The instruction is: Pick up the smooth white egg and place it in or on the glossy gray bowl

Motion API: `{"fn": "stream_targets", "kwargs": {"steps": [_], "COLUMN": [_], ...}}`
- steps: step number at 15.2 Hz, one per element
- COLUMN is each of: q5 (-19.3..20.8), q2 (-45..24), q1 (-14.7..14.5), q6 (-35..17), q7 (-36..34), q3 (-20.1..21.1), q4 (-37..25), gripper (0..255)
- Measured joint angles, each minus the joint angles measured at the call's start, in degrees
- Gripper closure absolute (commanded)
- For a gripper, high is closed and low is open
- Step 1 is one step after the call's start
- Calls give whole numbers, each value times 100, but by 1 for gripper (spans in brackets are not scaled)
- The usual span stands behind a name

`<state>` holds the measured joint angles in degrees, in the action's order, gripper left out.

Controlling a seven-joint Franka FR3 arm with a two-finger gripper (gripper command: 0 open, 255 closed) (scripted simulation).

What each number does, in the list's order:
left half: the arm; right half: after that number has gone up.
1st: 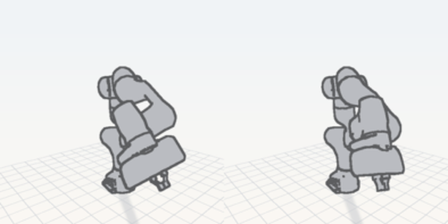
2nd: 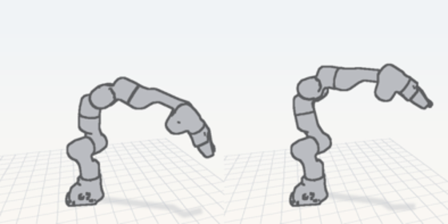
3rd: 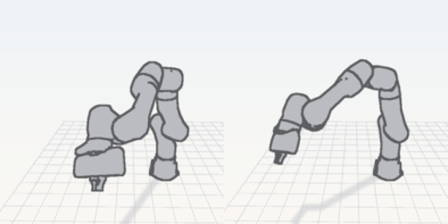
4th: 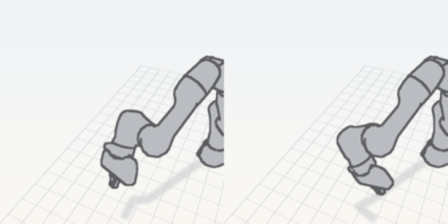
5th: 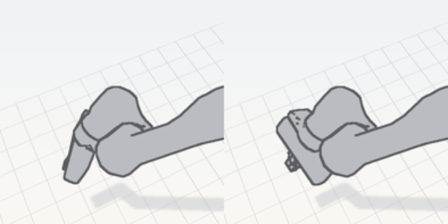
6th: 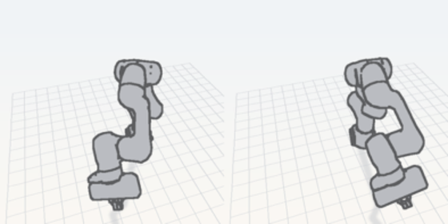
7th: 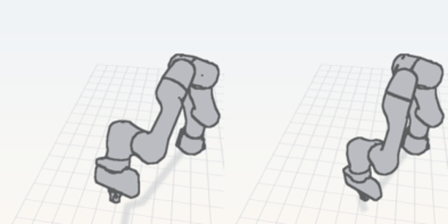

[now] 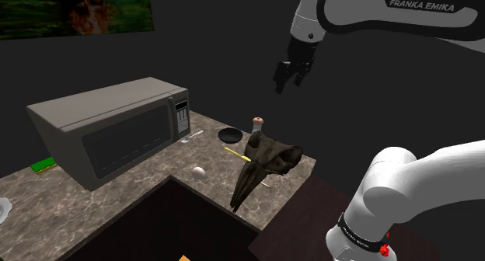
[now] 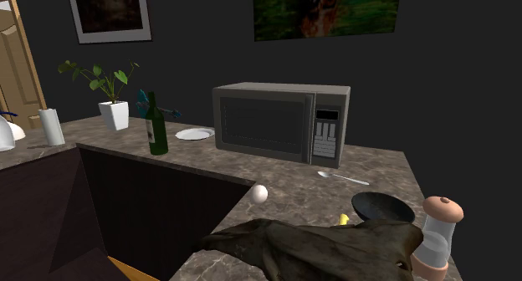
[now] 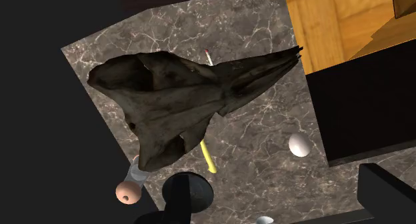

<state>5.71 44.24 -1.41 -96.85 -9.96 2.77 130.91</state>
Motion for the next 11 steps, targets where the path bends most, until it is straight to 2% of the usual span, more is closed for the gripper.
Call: {"fn": "stream_targets", "kwargs": {"steps": [3,11], "q5": [5,75], "q2": [-107,-1022], "q1": [-3,-11], "q6": [-207,-1610], "q7": [-59,-572], "q3": [43,415], "q4": [112,670], "gripper": [0,0]}}
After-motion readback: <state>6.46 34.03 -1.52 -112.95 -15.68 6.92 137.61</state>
